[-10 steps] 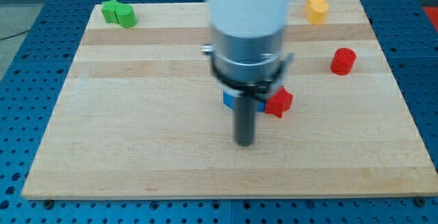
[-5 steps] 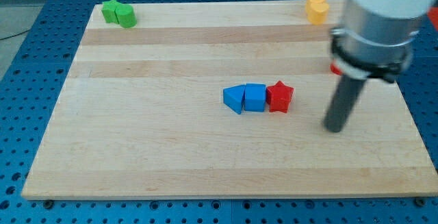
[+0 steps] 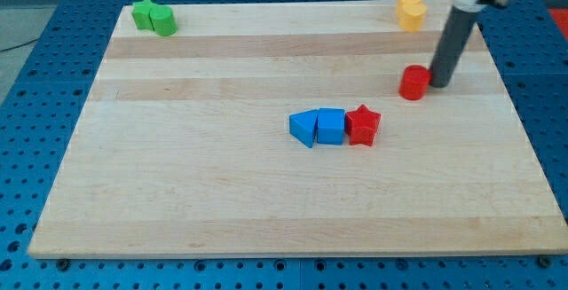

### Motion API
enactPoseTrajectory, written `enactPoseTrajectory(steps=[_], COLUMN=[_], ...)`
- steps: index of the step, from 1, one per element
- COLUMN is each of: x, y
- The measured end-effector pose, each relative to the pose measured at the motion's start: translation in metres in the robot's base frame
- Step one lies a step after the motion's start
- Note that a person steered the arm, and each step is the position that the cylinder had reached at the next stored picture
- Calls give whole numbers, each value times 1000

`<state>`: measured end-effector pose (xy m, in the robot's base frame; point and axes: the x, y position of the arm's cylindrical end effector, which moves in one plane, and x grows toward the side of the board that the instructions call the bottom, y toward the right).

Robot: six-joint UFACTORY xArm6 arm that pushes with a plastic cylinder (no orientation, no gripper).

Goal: Push the red circle above to the red star

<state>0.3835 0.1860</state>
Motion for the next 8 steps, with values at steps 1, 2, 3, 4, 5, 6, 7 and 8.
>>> enactPoseTrajectory(steps=[1, 2, 3, 4, 5, 6, 7, 8], x=[13, 24, 24, 4, -19, -19, -16, -9], y=[-30, -52, -67, -69, -77, -111, -116, -105])
